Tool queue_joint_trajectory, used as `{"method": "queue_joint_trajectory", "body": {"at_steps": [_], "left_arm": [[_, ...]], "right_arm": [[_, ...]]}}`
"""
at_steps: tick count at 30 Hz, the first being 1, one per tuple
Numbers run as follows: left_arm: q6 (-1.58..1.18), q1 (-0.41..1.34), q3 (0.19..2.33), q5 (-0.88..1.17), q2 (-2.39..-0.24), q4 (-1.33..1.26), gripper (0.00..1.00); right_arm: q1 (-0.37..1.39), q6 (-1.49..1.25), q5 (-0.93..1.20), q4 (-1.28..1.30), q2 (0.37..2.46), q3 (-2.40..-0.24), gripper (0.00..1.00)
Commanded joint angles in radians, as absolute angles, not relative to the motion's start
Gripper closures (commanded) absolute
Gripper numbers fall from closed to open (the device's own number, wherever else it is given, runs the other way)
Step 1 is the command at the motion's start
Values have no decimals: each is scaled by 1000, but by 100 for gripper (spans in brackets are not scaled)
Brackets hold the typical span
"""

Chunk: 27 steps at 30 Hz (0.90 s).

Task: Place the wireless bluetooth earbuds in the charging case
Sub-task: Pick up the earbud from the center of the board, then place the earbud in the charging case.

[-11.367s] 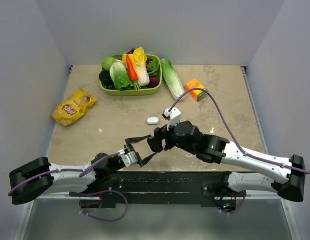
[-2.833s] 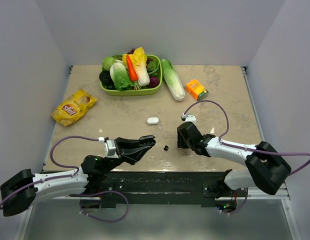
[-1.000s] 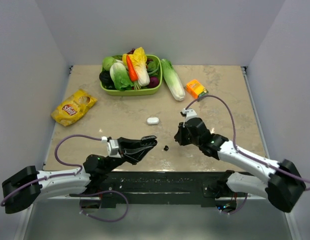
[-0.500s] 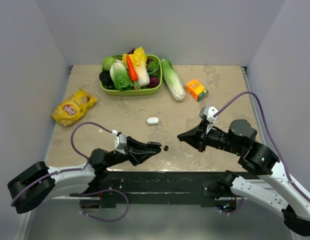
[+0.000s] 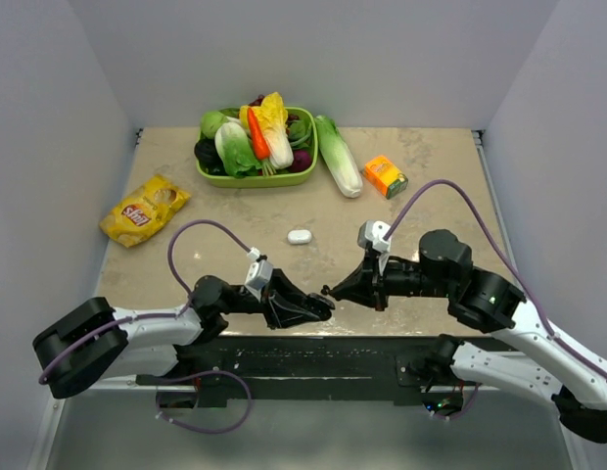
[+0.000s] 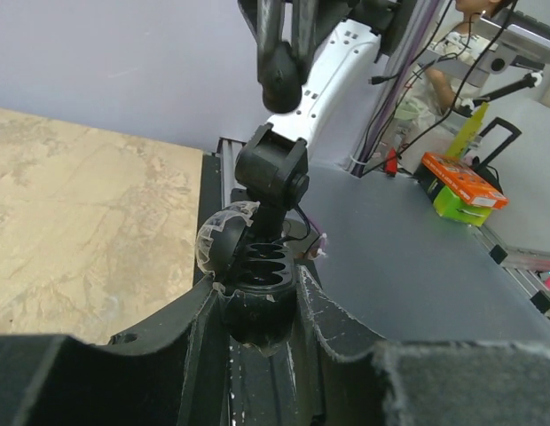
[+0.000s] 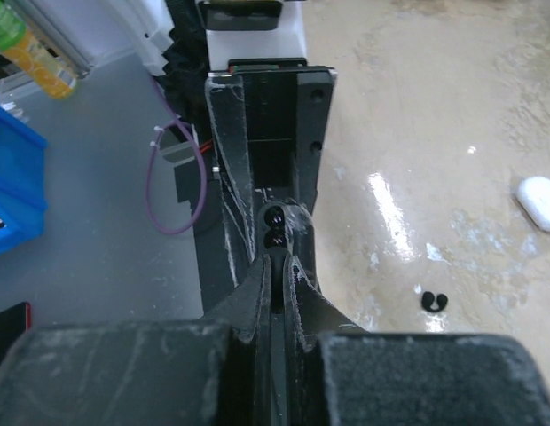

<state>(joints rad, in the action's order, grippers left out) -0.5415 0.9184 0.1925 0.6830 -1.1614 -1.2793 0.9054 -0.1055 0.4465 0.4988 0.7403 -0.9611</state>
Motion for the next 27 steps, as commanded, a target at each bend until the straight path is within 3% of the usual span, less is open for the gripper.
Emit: {"method": "queue_joint_trajectory", "body": {"at_steps": [1, 10, 27], "left_arm": [[-565, 914, 255, 759, -1187, -1444, 100], [-552, 914, 275, 776, -1198, -1411, 100], [-538, 916, 272, 755, -1144, -1381, 100]], "right_arm": [[986, -118, 450, 407, 761, -966, 100], [1087, -123, 388, 394, 845, -962, 100], [1117, -135, 285, 383, 888, -936, 100]]}}
